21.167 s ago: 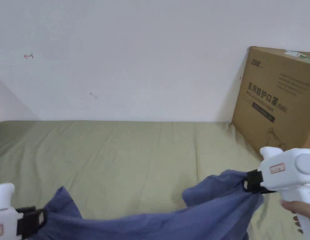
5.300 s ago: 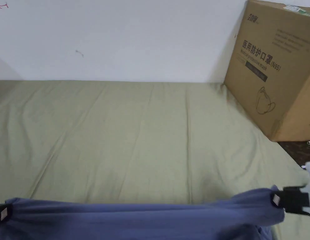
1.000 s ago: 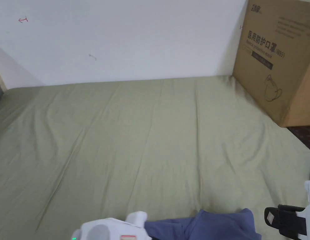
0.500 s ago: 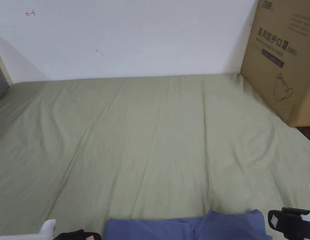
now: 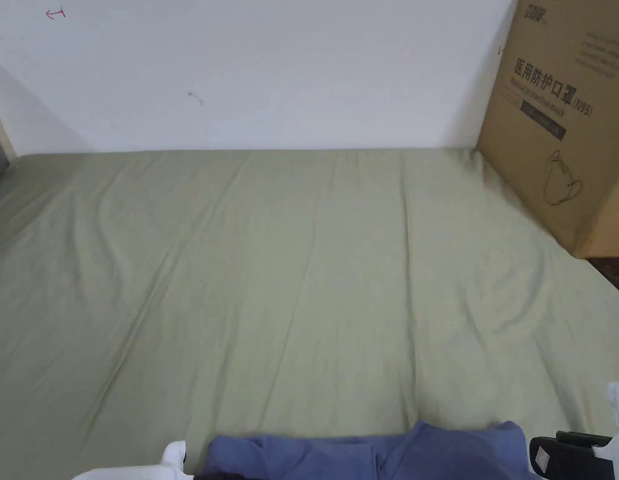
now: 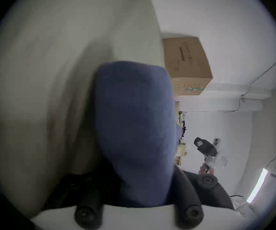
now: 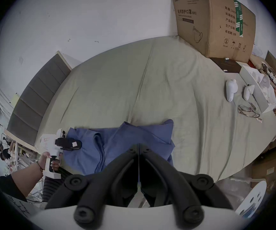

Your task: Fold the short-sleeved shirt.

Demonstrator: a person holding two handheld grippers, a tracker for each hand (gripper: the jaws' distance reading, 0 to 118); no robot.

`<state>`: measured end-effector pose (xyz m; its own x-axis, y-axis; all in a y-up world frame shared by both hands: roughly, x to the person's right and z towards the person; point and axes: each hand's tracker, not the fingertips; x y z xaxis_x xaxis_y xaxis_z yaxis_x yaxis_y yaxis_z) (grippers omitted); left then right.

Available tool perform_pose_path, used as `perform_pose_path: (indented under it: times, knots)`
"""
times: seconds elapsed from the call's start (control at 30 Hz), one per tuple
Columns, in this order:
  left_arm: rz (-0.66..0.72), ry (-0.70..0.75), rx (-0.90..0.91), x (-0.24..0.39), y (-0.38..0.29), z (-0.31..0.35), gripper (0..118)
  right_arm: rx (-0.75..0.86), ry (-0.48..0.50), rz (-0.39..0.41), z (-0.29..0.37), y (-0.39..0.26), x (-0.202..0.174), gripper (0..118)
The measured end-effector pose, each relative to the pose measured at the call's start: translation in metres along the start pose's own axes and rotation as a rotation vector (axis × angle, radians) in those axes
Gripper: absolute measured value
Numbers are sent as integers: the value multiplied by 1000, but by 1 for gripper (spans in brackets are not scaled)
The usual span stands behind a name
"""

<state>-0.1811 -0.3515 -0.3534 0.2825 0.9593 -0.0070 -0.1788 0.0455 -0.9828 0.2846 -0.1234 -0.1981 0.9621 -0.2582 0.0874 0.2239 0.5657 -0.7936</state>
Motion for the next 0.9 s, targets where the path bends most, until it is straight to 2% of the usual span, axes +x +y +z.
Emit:
perform_pose_path:
  times: [0.07, 0.23, 0.33, 0.37, 0.4, 0.43, 0.53, 0.7, 0.77, 0.83, 0.87, 0.9]
  knots:
    - [-98, 164, -9, 18, -4, 0, 11, 0, 13, -5, -1, 0, -1, 0]
    - [-246, 362, 93, 79, -16, 31, 11, 19, 42, 5, 0, 2, 0, 0]
    - [-377, 833, 233, 132, -36, 51, 11, 23, 56, 6, -3, 2, 3, 0]
    - [-502, 986, 260, 152, -43, 55, 11, 22, 62, 6, -4, 1, 5, 0]
    - [-544, 994, 285, 163, -50, 56, 11, 23, 68, 5, -5, 0, 5, 0]
    - [-537, 934, 281, 172, -54, 54, 11, 24, 75, 4, -6, 0, 5, 0]
    - [-450, 802, 233, 189, -62, 37, 11, 24, 88, -1, -9, -2, 8, 0]
    - [-363, 574, 137, 202, -55, -23, 11, 42, 109, -23, 0, -6, 11, 0]
    - [-366, 559, 74, 199, -48, -56, 13, 51, 106, -23, 6, -8, 14, 0]
    - [-350, 518, 11, 196, -45, -86, 20, 57, 99, -26, 11, -9, 17, 0]
    - [-330, 487, -16, 194, -44, -100, 29, 59, 96, -29, 12, -10, 20, 0]
    - [-310, 459, -46, 191, -45, -115, 49, 61, 93, -34, 13, -11, 23, 0]
